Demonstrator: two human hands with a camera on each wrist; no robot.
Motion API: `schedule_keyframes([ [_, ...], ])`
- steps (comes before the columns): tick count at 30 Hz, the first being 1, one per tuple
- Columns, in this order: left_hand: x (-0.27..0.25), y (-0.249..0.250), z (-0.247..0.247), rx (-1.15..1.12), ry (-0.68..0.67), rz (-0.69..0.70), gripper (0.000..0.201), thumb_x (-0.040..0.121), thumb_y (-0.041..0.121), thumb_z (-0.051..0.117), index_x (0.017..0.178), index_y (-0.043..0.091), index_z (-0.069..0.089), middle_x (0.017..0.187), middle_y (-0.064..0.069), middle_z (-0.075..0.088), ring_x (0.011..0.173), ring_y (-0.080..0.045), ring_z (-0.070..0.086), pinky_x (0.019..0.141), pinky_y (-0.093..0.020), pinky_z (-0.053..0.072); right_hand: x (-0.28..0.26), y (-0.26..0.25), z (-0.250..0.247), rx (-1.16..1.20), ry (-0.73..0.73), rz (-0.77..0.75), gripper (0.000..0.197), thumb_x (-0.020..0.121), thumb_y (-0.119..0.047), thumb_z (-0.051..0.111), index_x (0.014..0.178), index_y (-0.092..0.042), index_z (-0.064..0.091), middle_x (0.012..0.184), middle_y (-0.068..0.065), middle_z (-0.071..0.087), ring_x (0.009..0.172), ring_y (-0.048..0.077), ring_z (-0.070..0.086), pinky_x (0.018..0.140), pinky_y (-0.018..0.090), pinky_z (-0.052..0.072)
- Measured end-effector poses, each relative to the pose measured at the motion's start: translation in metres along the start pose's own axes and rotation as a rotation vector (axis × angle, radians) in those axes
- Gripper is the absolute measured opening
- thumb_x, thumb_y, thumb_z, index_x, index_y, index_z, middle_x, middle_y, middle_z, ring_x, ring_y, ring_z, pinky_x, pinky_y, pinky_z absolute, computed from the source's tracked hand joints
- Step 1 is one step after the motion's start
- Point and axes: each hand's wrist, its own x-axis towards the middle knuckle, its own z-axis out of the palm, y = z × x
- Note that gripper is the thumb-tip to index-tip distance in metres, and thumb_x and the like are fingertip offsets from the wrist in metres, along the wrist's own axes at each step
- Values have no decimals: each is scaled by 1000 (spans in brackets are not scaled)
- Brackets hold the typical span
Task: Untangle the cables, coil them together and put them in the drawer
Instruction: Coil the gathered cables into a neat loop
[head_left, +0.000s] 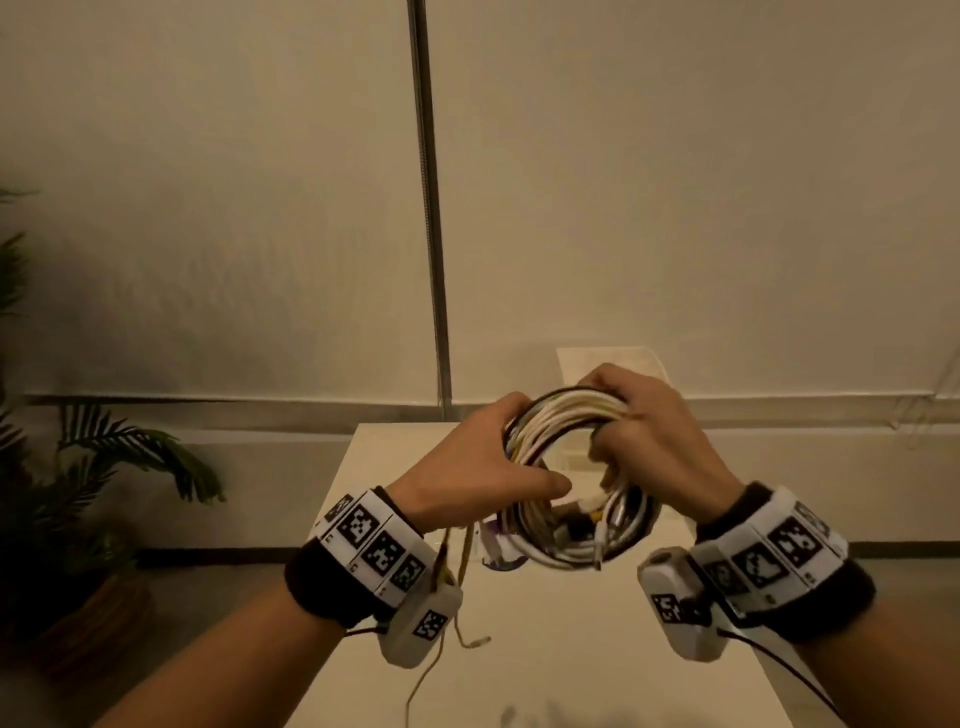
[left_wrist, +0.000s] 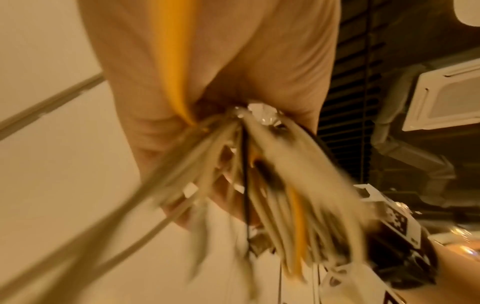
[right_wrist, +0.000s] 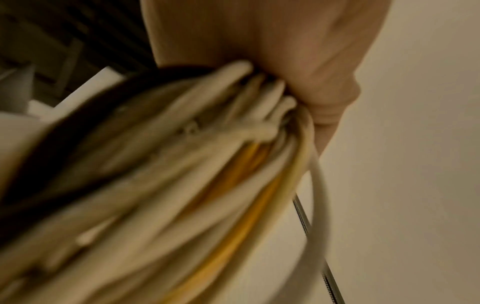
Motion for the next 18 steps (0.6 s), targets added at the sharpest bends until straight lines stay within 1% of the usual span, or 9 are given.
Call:
schedule_keyframes([
  [3, -6, -19, 4, -289, 115, -75, 32, 75, 7, 78, 104, 11, 64, 81, -3, 66, 74, -20, 66, 67, -26, 55, 5, 1, 5, 103, 99, 39, 26, 62, 11, 61, 77, -9, 58, 70, 14, 59, 61, 38, 58, 44, 51, 52],
  [6, -9, -30, 18, -527, 206, -84, 27, 71, 15, 75, 96, 9, 66, 80, -7, 62, 77, -26, 60, 67, -32, 54, 10, 6, 11, 198, 159, 82, 25, 58, 10, 59, 72, -10, 58, 62, 6, 58, 54, 35, 55, 45, 52, 51],
  [7, -9, -32, 21, -592, 228, -78, 30, 71, 20, 76, 98, 9, 66, 83, -9, 62, 79, -27, 59, 69, -34, 53, 12, 7, 13, 227, 180, 96, 24, 56, 8, 58, 71, -11, 59, 58, 1, 57, 53, 33, 54, 47, 51, 51],
  [9, -9, -32, 26, -690, 264, -91, 40, 71, 29, 75, 105, 8, 66, 94, -13, 67, 91, -30, 64, 80, -40, 54, 16, 9, 17, 261, 212, 129, 25, 54, 7, 57, 69, -13, 59, 54, -4, 57, 53, 28, 52, 50, 48, 50],
  [11, -9, -31, 30, -747, 268, -107, 44, 80, 31, 68, 115, 6, 63, 110, -17, 70, 105, -34, 66, 91, -46, 53, 19, 10, 20, 313, 226, 168, 26, 56, 11, 55, 69, -11, 59, 51, -6, 55, 54, 26, 50, 51, 42, 47],
  [12, -9, -29, 33, -769, 257, -107, 45, 84, 34, 62, 119, 4, 61, 114, -18, 70, 106, -35, 66, 91, -47, 53, 21, 11, 22, 349, 236, 194, 25, 56, 13, 54, 69, -8, 58, 51, -5, 53, 55, 26, 48, 52, 40, 44],
  [13, -8, -28, 34, -792, 251, -106, 48, 88, 39, 56, 120, 3, 59, 113, -19, 70, 102, -35, 68, 87, -46, 55, 22, 12, 23, 385, 247, 223, 22, 56, 14, 52, 71, -3, 56, 53, 0, 51, 56, 27, 47, 54, 39, 42],
  [15, -9, -27, 38, -878, 255, -120, 62, 93, 56, 44, 118, 2, 60, 111, -21, 70, 93, -32, 70, 77, -41, 59, 22, 18, 26, 438, 269, 272, 20, 55, 13, 50, 73, 4, 50, 56, 6, 47, 58, 27, 45, 56, 40, 41],
  [18, -7, -29, 40, -1013, 273, -159, 84, 84, 69, 30, 122, 1, 62, 114, -27, 67, 98, -39, 68, 82, -47, 55, 20, 26, 29, 455, 305, 321, 18, 54, 10, 50, 69, 0, 47, 56, 6, 46, 57, 27, 45, 55, 41, 41],
])
